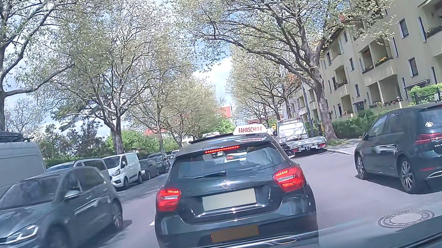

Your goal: Follow the waypoints while adhering to traffic rules and regulations

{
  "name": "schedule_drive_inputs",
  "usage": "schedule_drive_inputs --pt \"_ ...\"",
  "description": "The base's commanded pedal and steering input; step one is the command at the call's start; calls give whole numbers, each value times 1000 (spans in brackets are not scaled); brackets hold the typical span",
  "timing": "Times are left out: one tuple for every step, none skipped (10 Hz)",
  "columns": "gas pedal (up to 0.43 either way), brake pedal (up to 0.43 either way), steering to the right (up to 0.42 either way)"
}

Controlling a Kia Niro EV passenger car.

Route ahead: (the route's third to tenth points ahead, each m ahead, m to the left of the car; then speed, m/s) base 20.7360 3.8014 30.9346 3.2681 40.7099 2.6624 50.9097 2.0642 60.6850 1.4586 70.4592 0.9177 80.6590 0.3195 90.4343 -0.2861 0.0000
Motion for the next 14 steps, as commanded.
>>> schedule_drive_inputs --pt "0 390 -4" --pt "0 390 -4" --pt "0 390 -4" --pt "0 390 -4" --pt "0 390 -4" --pt "0 390 -4" --pt "0 390 -4" --pt "0 390 -4" --pt "0 390 -4" --pt "0 390 -4" --pt "0 390 -4" --pt "0 390 -4" --pt "0 390 -4" --pt "0 390 -4"
